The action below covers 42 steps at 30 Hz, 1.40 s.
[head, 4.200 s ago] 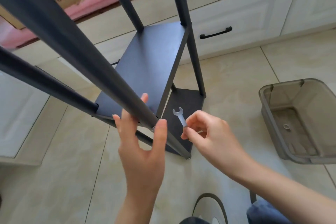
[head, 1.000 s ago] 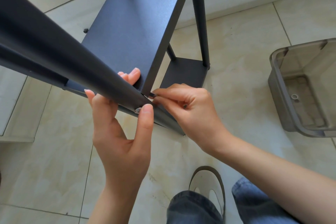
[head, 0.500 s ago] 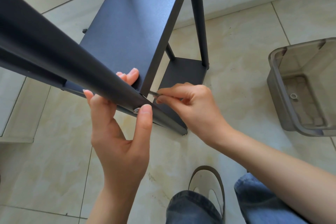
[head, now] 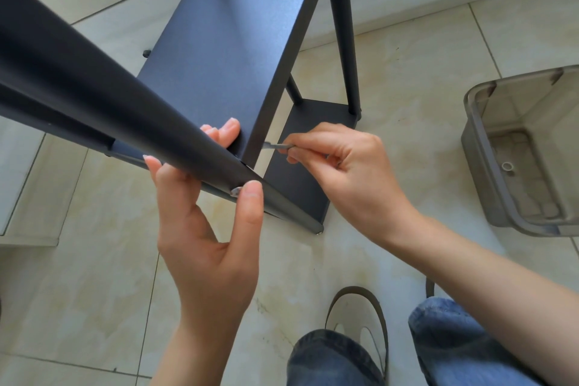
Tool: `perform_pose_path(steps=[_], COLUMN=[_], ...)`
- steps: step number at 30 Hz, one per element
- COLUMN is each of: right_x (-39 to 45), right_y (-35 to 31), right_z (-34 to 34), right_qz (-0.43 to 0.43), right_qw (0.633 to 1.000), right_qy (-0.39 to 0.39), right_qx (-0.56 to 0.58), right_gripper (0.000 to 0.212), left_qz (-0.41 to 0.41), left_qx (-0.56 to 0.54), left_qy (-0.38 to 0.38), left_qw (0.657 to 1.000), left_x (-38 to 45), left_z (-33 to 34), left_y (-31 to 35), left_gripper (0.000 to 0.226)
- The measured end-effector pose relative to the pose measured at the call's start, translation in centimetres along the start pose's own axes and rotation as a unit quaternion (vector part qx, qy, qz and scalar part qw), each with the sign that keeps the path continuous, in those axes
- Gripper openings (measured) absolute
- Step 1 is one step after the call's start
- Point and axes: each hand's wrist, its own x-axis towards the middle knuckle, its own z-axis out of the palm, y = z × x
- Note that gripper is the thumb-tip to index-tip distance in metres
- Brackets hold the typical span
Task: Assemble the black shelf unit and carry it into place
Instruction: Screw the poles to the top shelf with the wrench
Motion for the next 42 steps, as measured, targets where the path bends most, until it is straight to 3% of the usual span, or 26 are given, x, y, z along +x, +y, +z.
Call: perform_pose_path(steps=[9,14,19,23,31,42], right_x=[0.2,0.1,0.0,-0.1,-0.2,-0.3], right_y=[-1.2,-1.4,-1.2,-1.2,-1.3,-1.6], right_z=[-0.1,0.0,-0.1,-0.1,0.1,0.0], right_qz=[-0.089,-0.097,-0.088,-0.068,-0.041,0.01], right_qw=[0.992,0.991,0.993,0.996,0.998,0.995], right_qy=[-0.004,-0.017,-0.019,-0.012,-0.041,-0.08], right_qx=[-0.088,-0.088,-0.081,-0.058,-0.012,0.061], right_gripper=[0.013,0.015,0.014,0.013,0.013,0.014], left_qz=[0.009,0.015,0.016,0.007,0.075,0.079], left_qx=[-0.001,0.017,0.141,0.163,0.25,0.218], left_qy=[0.002,-0.006,-0.042,-0.021,-0.051,-0.08], left_qw=[1.0,1.0,0.989,0.986,0.964,0.969], left_x=[0.0,0.2,-0.4,-0.9,-0.7,0.0], left_z=[0.0,-0.1,-2.3,-3.1,-2.9,-3.5], left_y=[-0.2,0.1,-0.3,0.0,-1.0,-1.6], left_gripper=[0.04,0.039,0.046,0.045,0.049,0.052])
